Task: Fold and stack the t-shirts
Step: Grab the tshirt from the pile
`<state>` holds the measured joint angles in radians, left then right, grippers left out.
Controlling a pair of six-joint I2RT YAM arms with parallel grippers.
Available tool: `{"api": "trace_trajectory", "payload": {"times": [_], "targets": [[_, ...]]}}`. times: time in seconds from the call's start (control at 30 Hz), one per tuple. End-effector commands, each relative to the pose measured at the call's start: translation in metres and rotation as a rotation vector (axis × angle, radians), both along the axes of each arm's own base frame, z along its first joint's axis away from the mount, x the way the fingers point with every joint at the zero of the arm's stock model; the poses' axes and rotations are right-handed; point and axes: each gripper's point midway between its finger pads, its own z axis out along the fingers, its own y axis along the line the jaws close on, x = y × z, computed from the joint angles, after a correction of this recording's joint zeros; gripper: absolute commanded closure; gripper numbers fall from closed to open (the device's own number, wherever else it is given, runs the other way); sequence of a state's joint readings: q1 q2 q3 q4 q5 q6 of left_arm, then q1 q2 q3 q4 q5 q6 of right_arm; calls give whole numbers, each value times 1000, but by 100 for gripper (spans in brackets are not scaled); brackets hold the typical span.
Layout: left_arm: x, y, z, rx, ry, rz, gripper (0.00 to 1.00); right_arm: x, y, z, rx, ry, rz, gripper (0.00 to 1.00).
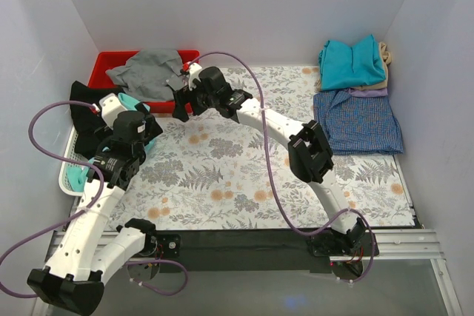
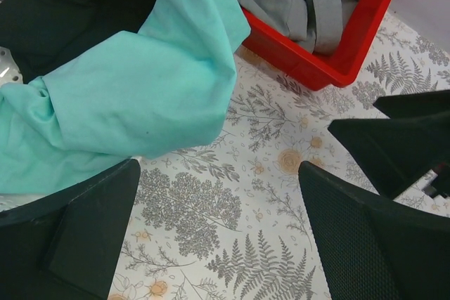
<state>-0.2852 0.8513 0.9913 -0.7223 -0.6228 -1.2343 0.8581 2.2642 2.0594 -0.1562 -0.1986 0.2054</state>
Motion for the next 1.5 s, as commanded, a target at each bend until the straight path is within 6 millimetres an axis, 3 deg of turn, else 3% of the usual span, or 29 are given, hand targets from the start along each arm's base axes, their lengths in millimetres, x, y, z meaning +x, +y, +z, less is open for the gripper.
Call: {"api": "trace_trajectory", "payload": {"times": [0.0, 0.13, 0.23, 0.43, 0.47, 0.5, 0.53, 0.57, 0.6, 0.63, 0.7, 0.83, 0.97, 1.0, 1.07, 1.1, 1.13, 1.17, 1.2, 1.37, 1.4, 1.43, 1.47], "targets": [[5, -5, -4, -10, -15, -22, 4, -15, 23, 15, 88, 81, 93, 4], [9, -10, -6, -27, -2, -37, 5, -12, 33, -7, 84, 112, 113, 3], [9, -13, -2, -40, -24, -55, 5, -25, 45, -20, 120, 165, 210, 4], [16, -24, -25, -80, 32, -81, 7, -53, 72, 20, 320, 150, 409, 5], [17, -30, -39, -78, 56, -121, 8, -52, 71, 11, 305, 181, 386, 7], [22, -36, -43, -96, 53, -136, 8, -47, 61, -3, 265, 185, 317, 7], [26, -29, -69, -73, 120, -75, 18, -39, 30, 12, 200, 44, 203, 6], [26, -23, -72, -52, 130, -42, 14, -35, 20, 9, 177, 29, 171, 6], [25, -11, -73, -13, 131, 18, 10, -38, 8, -8, 139, 46, 159, 6], [29, -7, -71, 20, 131, 20, 7, -40, -4, 7, 144, 24, 143, 6], [32, 3, -75, 65, 184, 80, 7, -29, -28, 10, 121, -5, 75, 6], [43, 10, -78, 131, 224, 102, 7, -30, -84, 20, 65, -72, -41, 5], [56, 13, -75, 165, 204, 106, 8, -32, -121, 33, 49, -123, -93, 5], [58, 14, -79, 176, 218, 109, 9, -35, -129, 46, 65, -144, -101, 5], [61, 20, -82, 213, 234, 123, 17, -40, -141, 40, 52, -138, -115, 5], [63, 21, -88, 228, 253, 125, 24, -44, -146, 50, 64, -154, -120, 4], [64, 21, -92, 230, 265, 121, 33, -45, -153, 46, 54, -153, -132, 4], [65, 22, -94, 229, 268, 119, 52, -46, -156, 47, 52, -160, -136, 4], [66, 22, -100, 235, 290, 119, 55, -49, -160, 56, 63, -176, -137, 4], [68, 26, -111, 246, 331, 123, 63, -53, -179, 59, 59, -193, -165, 3], [70, 26, -111, 244, 333, 124, 90, -55, -183, 57, 56, -191, -171, 3], [70, 26, -112, 240, 337, 129, 100, -54, -187, 57, 55, -192, -179, 3], [71, 26, -110, 236, 334, 129, 100, -54, -188, 56, 53, -191, -182, 3]]}}
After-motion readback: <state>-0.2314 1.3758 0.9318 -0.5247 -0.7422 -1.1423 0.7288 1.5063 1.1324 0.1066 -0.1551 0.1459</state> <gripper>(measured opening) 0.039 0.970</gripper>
